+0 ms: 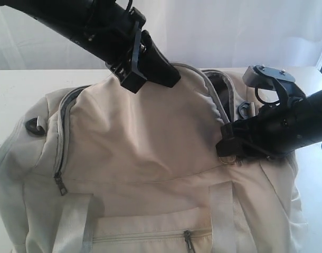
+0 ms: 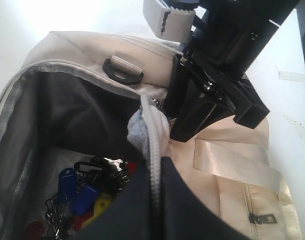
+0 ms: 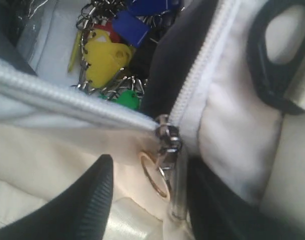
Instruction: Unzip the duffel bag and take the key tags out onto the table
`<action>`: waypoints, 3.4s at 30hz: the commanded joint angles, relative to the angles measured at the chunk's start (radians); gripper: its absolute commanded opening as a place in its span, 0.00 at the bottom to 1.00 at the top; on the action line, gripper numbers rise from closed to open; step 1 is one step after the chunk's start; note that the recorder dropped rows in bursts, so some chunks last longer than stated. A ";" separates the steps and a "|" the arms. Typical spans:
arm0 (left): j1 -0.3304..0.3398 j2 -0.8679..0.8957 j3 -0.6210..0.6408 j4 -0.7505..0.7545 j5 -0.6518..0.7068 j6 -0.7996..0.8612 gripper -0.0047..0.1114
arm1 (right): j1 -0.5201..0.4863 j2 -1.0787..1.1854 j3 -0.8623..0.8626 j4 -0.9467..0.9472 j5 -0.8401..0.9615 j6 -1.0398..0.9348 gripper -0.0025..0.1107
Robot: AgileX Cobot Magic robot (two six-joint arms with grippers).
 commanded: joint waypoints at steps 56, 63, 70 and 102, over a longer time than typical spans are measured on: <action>-0.001 -0.086 -0.005 0.064 0.349 -0.122 0.04 | 0.000 -0.343 -0.135 -0.250 0.381 0.100 0.52; -0.029 -0.120 0.038 -0.062 0.402 -0.179 0.04 | 0.000 -0.428 -0.163 -0.241 0.201 0.148 0.52; -0.173 -0.183 0.190 0.003 0.402 -0.307 0.04 | 0.000 -0.419 -0.163 -0.228 0.162 0.148 0.52; -0.511 -0.366 0.273 0.549 0.230 -0.741 0.53 | 0.000 -0.419 -0.128 0.080 0.309 -0.098 0.49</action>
